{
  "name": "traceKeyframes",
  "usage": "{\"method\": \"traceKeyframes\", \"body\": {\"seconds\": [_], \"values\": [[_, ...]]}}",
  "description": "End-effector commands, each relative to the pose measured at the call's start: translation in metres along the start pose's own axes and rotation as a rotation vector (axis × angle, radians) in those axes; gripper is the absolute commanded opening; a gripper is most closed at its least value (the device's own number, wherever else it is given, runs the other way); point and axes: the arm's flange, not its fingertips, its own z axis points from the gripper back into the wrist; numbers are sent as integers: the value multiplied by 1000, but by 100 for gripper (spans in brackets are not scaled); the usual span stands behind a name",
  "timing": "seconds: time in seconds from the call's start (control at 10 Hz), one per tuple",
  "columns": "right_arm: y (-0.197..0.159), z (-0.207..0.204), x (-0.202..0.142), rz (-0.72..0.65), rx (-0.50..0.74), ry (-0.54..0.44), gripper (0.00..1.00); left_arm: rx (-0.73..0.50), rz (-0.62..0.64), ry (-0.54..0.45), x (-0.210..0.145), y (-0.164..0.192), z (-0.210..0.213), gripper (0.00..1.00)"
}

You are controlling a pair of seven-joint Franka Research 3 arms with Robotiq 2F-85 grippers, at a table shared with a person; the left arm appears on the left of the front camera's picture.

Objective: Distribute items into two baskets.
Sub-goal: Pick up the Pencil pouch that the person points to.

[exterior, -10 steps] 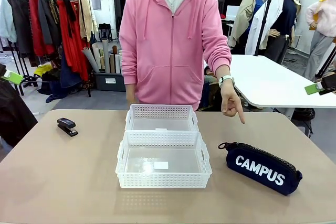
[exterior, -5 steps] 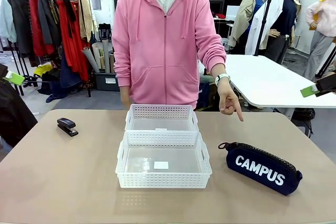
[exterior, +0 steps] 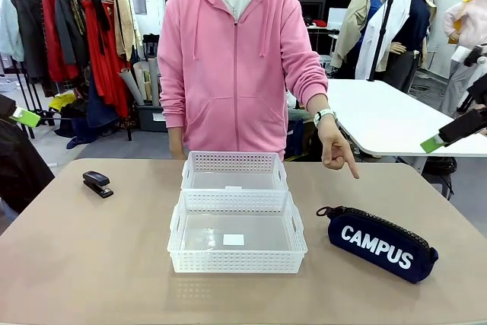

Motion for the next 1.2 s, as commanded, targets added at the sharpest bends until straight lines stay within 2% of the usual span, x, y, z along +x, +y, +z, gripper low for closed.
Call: {"method": "traceKeyframes", "body": {"seconds": [0.0,0.3,0.9,1.1], "values": [[-4,-10,7,124,-18,88,100,-55,-9,-18,0,16,-1,100],[4,-45,12,221,-79,193,100,-92,0,-34,-5,23,-2,100],[10,-95,9,340,-98,276,100,-150,11,-40,-4,33,-4,100],[8,-110,4,362,-111,306,100,-105,21,-36,-6,23,-3,100]]}}
